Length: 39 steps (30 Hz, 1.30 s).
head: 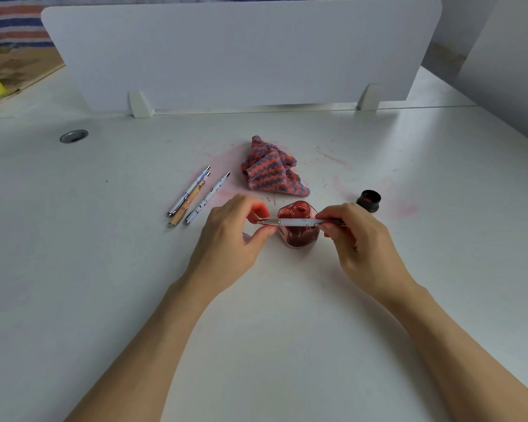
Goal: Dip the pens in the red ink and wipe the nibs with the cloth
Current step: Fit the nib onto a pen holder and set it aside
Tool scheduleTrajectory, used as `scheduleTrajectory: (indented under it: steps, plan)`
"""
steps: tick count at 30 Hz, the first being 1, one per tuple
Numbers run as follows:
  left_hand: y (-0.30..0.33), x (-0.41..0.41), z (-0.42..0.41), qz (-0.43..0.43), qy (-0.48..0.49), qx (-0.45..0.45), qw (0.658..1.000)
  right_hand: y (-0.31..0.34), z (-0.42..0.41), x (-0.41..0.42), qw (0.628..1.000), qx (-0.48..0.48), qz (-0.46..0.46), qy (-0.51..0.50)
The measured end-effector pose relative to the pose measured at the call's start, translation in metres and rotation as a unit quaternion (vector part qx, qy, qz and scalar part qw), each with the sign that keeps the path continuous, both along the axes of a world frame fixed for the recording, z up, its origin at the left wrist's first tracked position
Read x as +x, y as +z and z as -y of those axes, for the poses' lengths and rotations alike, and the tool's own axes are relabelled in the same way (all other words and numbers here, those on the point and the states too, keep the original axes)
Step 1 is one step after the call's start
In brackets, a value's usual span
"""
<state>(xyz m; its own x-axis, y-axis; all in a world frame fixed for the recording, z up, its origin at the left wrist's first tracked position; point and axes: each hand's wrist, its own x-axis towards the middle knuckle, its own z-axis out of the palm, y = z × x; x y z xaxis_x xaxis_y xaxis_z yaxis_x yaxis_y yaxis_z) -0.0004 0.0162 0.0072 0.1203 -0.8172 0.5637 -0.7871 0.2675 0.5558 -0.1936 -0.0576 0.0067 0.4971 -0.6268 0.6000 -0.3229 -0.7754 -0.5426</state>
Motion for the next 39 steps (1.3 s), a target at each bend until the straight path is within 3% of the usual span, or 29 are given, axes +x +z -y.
scheduleTrajectory:
  steps: [3,7,10,19,22,27,35,39]
  plan:
    - [0.003,-0.002,-0.001,-0.025,-0.012,0.002,1.0,0.001,0.0,0.0,1.0,0.0,0.003,-0.001]
    - [0.003,-0.001,0.0,0.017,-0.008,-0.021,1.0,0.0,0.0,0.0,1.0,-0.001,0.002,0.003]
    - [0.004,0.0,-0.001,-0.014,-0.014,-0.012,1.0,0.0,0.0,0.0,1.0,0.007,0.004,0.004]
    - [0.003,0.005,0.003,0.061,-0.031,-0.038,0.997,0.004,-0.003,-0.001,1.0,0.004,-0.011,0.003]
    - [0.006,0.014,0.001,0.061,-0.039,0.006,0.997,0.003,-0.004,0.0,1.0,0.021,-0.023,-0.001]
    - [0.003,0.048,-0.006,0.153,0.072,0.085,0.982,0.0,-0.003,0.0,0.998,0.032,-0.055,-0.014]
    - [-0.004,0.054,-0.002,0.158,0.071,0.137,0.975,0.001,-0.006,0.001,0.998,-0.003,-0.064,-0.008]
    - [-0.001,0.053,-0.003,0.112,0.058,0.124,0.984,0.004,-0.005,0.001,0.998,-0.032,-0.051,-0.017]
